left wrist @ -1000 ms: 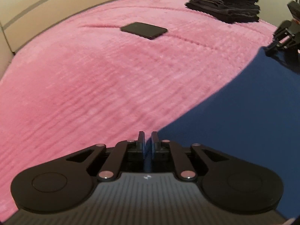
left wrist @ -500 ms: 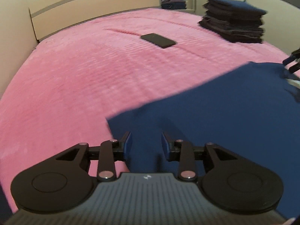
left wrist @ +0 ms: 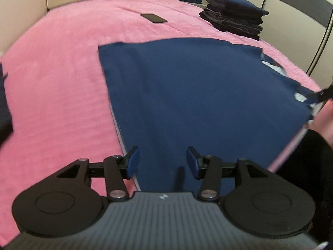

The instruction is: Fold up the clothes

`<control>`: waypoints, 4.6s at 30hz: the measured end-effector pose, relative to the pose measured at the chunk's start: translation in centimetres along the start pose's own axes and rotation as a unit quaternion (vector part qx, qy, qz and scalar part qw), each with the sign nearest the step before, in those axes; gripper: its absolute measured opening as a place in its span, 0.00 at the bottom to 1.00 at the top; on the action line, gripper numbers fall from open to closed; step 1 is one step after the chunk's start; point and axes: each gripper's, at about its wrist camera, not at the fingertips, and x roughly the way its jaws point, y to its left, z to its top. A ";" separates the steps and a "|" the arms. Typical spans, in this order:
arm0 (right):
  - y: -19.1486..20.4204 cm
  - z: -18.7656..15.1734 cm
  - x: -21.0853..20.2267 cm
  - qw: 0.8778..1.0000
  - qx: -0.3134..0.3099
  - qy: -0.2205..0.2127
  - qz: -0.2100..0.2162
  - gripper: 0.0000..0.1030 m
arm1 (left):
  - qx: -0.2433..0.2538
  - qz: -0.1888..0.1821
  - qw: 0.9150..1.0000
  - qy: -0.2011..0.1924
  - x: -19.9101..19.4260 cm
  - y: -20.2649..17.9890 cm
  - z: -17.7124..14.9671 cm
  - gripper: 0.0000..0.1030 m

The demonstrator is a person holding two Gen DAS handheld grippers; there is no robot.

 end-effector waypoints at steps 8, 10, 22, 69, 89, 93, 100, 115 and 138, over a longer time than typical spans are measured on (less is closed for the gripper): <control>1.1 0.0 3.6 0.998 0.017 0.036 0.057 0.27 | 0.041 -0.030 0.999 -0.002 -3.3 -1.9 -4.1 0.58; 1.2 0.3 4.0 0.998 0.017 0.044 0.052 0.07 | 0.074 -0.019 0.997 -0.009 -3.3 -2.7 -4.7 0.57; 2.7 -2.5 2.8 0.996 -0.034 0.083 0.030 0.01 | 0.151 0.006 0.988 0.024 -2.8 -4.2 -7.7 0.01; -1.7 -3.1 -6.0 0.918 -0.168 -0.125 -0.338 0.74 | 0.075 0.029 0.997 0.020 0.4 -6.3 -1.4 0.33; -3.3 -7.1 -7.6 0.883 -0.193 -0.126 -0.408 0.75 | 0.146 -0.027 0.988 0.028 4.2 -12.4 2.2 0.36; -0.9 -6.2 -8.4 0.904 -0.199 -0.153 -0.346 0.75 | 0.160 -0.040 0.986 0.022 4.7 -13.8 3.2 0.38; -0.6 0.9 -7.1 0.927 -0.171 -0.185 -0.278 0.74 | 0.197 -0.077 0.977 0.007 7.2 -16.1 7.1 0.42; -4.3 12.2 -0.8 0.953 -0.028 -0.156 -0.259 0.74 | 0.276 -0.191 0.942 -0.011 21.9 -16.4 28.2 0.46; -3.8 -2.6 -7.3 0.906 0.335 -0.197 -0.169 0.74 | 0.460 -0.391 0.741 0.294 45.5 -37.8 38.0 0.29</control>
